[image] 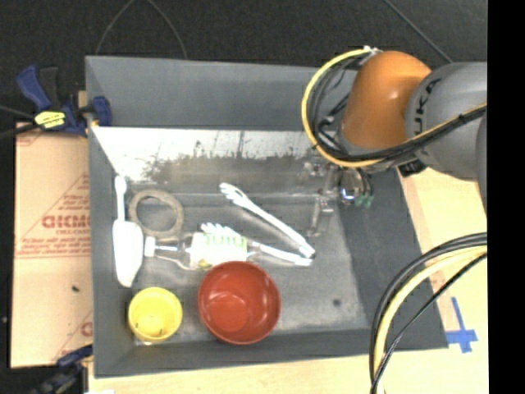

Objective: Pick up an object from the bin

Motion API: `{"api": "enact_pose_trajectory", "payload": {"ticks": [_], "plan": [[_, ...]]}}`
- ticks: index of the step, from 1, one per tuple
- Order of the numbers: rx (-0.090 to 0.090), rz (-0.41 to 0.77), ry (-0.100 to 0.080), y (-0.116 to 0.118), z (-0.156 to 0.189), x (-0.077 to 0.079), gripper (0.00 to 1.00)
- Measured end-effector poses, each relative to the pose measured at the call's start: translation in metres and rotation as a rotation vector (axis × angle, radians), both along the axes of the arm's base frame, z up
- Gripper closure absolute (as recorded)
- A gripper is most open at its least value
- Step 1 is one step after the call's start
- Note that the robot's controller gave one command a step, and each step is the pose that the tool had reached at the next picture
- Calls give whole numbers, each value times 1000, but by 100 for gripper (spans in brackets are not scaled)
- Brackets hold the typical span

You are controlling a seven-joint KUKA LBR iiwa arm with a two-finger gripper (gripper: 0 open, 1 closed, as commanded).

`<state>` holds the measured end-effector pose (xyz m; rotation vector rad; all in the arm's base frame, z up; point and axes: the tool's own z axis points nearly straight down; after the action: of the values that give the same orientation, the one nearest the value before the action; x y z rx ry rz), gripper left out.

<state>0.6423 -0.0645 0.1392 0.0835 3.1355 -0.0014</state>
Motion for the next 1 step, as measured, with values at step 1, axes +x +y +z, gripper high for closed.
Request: {"api": "enact_pose_trajectory", "payload": {"ticks": [1], "plan": [[2, -47, -4, 17, -37, -10, 0]]}}
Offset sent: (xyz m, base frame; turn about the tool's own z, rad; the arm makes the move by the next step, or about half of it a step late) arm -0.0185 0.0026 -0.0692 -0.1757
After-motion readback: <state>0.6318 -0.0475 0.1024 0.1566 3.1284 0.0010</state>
